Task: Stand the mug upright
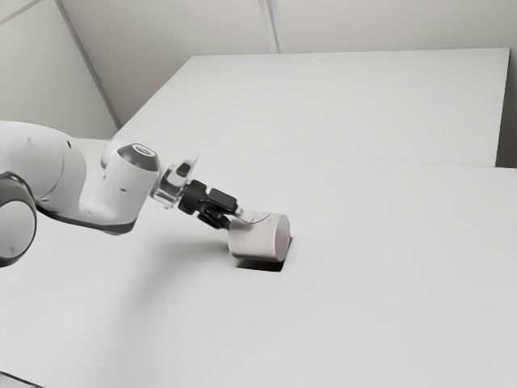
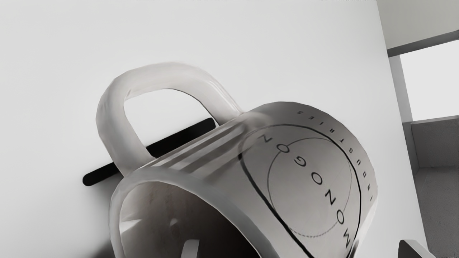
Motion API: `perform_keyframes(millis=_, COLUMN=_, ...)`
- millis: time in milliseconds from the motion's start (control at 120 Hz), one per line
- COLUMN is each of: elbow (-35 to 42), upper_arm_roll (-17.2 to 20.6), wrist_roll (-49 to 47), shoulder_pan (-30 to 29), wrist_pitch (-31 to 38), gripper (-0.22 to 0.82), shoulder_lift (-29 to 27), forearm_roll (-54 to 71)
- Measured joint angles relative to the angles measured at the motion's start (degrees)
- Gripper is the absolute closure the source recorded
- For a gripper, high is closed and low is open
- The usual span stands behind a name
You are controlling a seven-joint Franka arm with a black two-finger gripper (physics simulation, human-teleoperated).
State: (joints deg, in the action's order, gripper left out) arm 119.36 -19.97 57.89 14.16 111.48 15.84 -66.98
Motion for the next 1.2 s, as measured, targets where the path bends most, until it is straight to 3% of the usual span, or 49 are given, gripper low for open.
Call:
perform_keyframes(millis=508, elbow=0.8, upper_arm_roll=0.7, wrist_roll=5.9, shoulder_pan=0.0, wrist_pitch=-1.9, gripper=0.21, shoulder_lift=-0.7, forearm_roll=-5.5)
perform_keyframes(millis=675, elbow=0.9, upper_arm_roll=0.8, wrist_roll=7.1, shoulder_pan=0.0, wrist_pitch=-2.2, gripper=0.52, shoulder_lift=-0.8, forearm_roll=-6.2)
perform_keyframes(millis=783, elbow=0.9, upper_arm_roll=1.3, wrist_roll=7.7, shoulder_pan=0.0, wrist_pitch=-2.2, gripper=0.62, shoulder_lift=-0.8, forearm_roll=-7.4)
perform_keyframes(millis=975, elbow=0.7, upper_arm_roll=2.4, wrist_roll=8.9, shoulder_pan=0.1, wrist_pitch=-2.6, gripper=0.73, shoulder_lift=-0.9, forearm_roll=-10.9)
perform_keyframes(millis=1200, elbow=0.7, upper_arm_roll=2.5, wrist_roll=10.0, shoulder_pan=0.1, wrist_pitch=-2.7, gripper=0.76, shoulder_lift=-2.7, forearm_roll=-12.5)
